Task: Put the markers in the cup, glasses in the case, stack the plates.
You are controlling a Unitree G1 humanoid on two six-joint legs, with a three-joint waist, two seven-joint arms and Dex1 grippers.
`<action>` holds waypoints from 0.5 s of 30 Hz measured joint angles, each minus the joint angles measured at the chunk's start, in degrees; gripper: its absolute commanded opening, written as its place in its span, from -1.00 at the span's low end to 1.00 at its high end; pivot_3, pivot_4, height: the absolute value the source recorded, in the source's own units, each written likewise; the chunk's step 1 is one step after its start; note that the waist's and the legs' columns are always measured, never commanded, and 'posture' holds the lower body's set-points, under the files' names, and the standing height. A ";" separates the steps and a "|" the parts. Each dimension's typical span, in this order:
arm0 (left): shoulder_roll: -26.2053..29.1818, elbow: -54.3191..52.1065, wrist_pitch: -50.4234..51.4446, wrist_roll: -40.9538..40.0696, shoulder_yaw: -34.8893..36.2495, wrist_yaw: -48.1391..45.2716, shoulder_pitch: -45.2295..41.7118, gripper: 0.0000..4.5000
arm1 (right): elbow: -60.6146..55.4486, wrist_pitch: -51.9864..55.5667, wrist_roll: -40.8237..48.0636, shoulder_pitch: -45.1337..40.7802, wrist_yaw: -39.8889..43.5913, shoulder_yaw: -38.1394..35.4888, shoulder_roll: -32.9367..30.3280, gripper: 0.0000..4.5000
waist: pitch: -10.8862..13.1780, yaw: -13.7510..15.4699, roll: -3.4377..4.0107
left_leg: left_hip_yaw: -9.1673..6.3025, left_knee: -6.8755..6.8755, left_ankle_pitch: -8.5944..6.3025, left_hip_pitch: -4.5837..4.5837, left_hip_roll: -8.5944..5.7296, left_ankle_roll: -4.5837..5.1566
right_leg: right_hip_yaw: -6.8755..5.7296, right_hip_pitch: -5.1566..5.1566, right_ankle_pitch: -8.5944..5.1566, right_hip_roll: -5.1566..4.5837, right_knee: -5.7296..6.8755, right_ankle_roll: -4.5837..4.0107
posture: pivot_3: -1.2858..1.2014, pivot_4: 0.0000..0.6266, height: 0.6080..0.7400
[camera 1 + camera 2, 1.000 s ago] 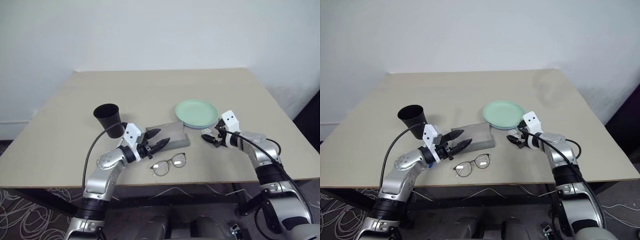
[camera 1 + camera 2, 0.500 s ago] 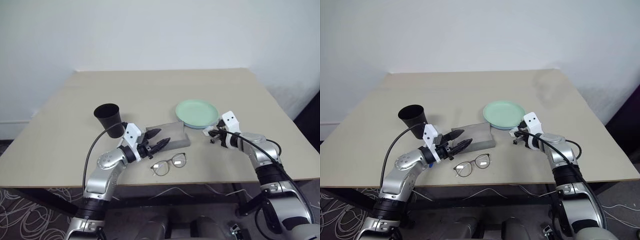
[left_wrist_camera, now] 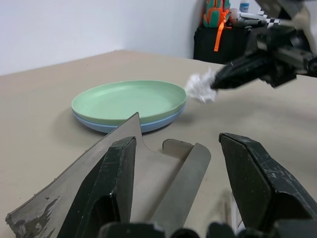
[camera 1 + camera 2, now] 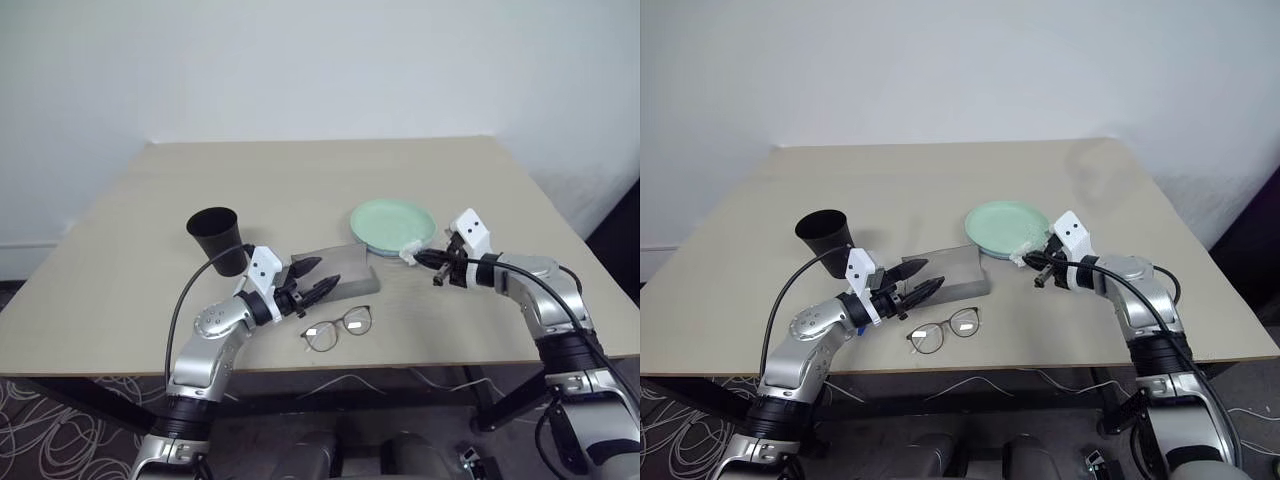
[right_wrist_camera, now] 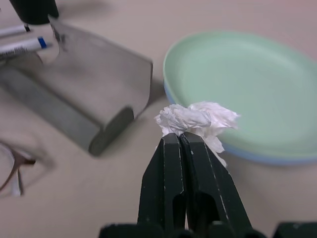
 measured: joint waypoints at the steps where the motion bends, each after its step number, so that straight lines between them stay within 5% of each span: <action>1: 0.05 0.23 -0.04 0.01 0.02 -0.02 -0.09 0.25 | 2.57 -1.50 -0.37 -2.55 -0.81 0.01 0.62 -0.98 | 0.00 -0.02 0.00 | 0.00 0.03 0.00 0.03 0.00 0.00 | 0.00 -0.02 0.00 0.01 0.00 0.00 | 0.03 -1.00 0.95; 7: 0.02 0.76 -0.14 0.02 0.02 -0.11 -0.64 0.25 | 17.06 -9.12 -3.73 -10.13 -4.17 1.49 4.20 -0.98 | -0.01 0.08 -0.03 | 0.00 0.03 0.00 0.03 -0.01 0.00 | -0.04 -0.04 0.03 0.01 -0.06 0.06 | 0.03 -1.00 0.95; 10: -0.03 0.84 -0.18 0.03 -0.01 -0.02 -0.74 0.25 | 24.84 -13.20 -5.47 -12.41 -4.98 2.50 5.96 -0.75 | -0.01 0.07 -0.03 | 0.01 0.03 0.02 0.01 -0.02 0.02 | -0.01 -0.07 0.05 0.02 -0.05 0.07 | 0.03 -1.00 0.95; 15: 0.00 0.73 -0.20 0.04 0.02 0.29 -0.42 0.25 | 34.44 -18.73 -7.36 -16.21 -6.40 2.52 6.64 0.01 | -0.01 0.01 -0.01 | 0.02 -0.03 0.02 0.01 -0.02 0.02 | 0.05 -0.13 0.05 0.06 -0.04 0.07 | 0.03 -1.00 0.95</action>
